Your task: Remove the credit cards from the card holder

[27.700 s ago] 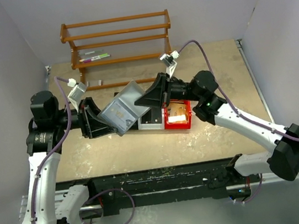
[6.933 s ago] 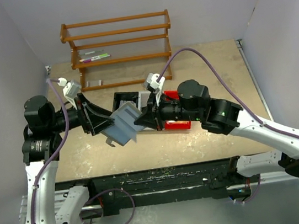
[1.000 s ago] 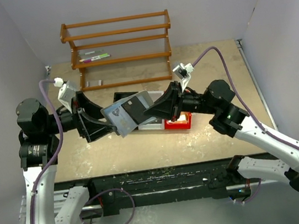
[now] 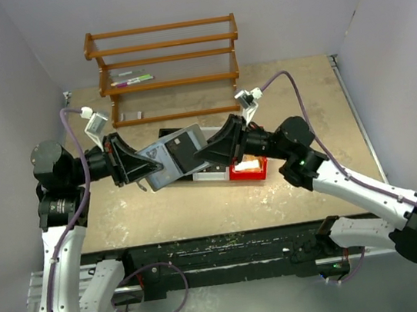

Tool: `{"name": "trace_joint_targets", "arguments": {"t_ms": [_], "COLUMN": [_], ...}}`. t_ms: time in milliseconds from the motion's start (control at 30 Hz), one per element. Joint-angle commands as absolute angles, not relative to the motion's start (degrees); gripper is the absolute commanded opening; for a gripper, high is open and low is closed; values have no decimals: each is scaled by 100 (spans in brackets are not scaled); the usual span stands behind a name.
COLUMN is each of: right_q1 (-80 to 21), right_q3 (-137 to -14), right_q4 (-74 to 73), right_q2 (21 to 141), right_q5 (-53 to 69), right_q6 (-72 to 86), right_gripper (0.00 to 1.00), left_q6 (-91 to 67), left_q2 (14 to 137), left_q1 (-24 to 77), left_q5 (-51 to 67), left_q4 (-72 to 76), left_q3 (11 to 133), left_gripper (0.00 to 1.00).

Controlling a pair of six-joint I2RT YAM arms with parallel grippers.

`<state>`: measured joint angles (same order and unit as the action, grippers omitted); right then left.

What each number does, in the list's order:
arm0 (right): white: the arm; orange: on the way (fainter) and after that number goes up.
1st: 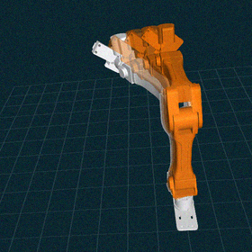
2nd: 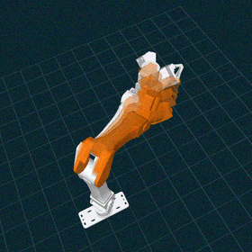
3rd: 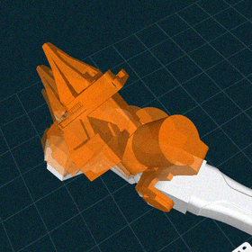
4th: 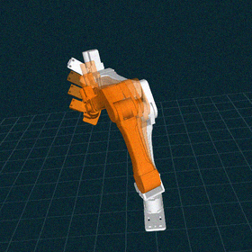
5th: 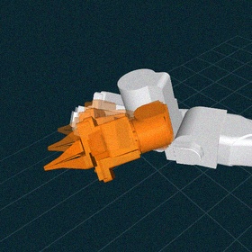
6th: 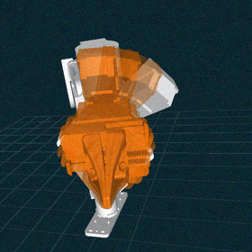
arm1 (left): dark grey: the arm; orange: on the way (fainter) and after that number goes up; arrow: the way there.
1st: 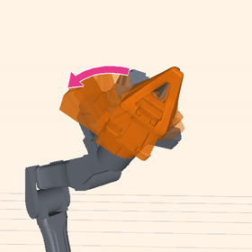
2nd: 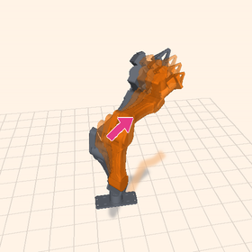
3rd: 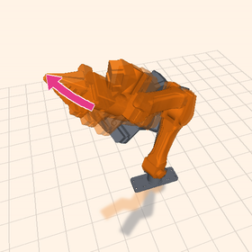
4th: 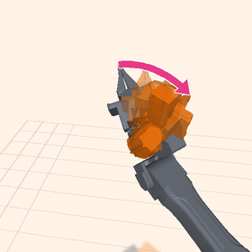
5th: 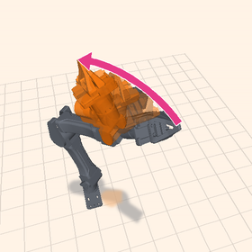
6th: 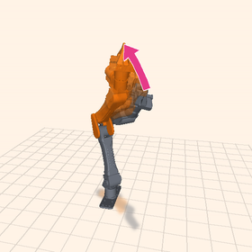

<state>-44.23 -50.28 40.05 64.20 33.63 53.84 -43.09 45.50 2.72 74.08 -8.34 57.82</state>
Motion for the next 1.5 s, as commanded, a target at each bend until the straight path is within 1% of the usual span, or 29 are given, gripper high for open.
{"name": "trace_joint_targets", "arguments": {"t_ms": [0,33,133,200,300,400,500,533,600,700,767,933,1033,1467], "right_q1": [-4338,-4315,-4274,-4264,-4268,-4265,-4267,-4264,-4278,-4310,-4332,-4351,-4353,-4397], "right_q3": [-5230,-5276,-5381,-5427,-5561,-5713,-5722,-5936,-6004,-6080,-6145,-6334,-6362,-6626], "right_q4": [2932,2629,1890,1610,1258,1102,1314,1616,2013,2586,2874,3326,3478,3365], "right_q2": [6104,6063,5832,5620,5416,5399,5578,5684,6002,6503,6796,7492,7810,8336], "right_q5": [2409,2231,1773,1459,1099,1168,1692,1944,2617,3322,3647,4258,4370,4195], "right_q6": [4855,4717,4264,4046,3791,3702,3699,3743,4032,4423,4588,5099,5236,5174], "right_gripper": [42,48,57,61,63,61,57,57,56,56,55,50,47,44], "left_q6": [-4187,-4054,-3144,-2432,-1600,-1090,-917,-907,-966,-1058,-1166,-1182,-1166,-1068], "left_q2": [4523,4557,4723,4915,5241,5464,5478,5484,5505,5575,5578,5614,5658,5584], "left_q1": [285,284,285,288,282,281,288,283,283,281,281,284,281,282], "left_q5": [7447,7391,7018,6588,5930,5457,5305,5314,5435,5972,6238,6379,6482,7071], "left_q4": [-890,-1076,-2192,-3005,-3949,-4363,-4355,-4328,-4242,-4145,-4047,-4038,-4070,-4090], "left_q3": [5984,6053,6432,6677,6936,6969,6863,6844,6797,6803,6788,6770,6763,6776], "left_gripper": [0,0,0,0,0,0,0,0,0,0,0,0,0,0]}}
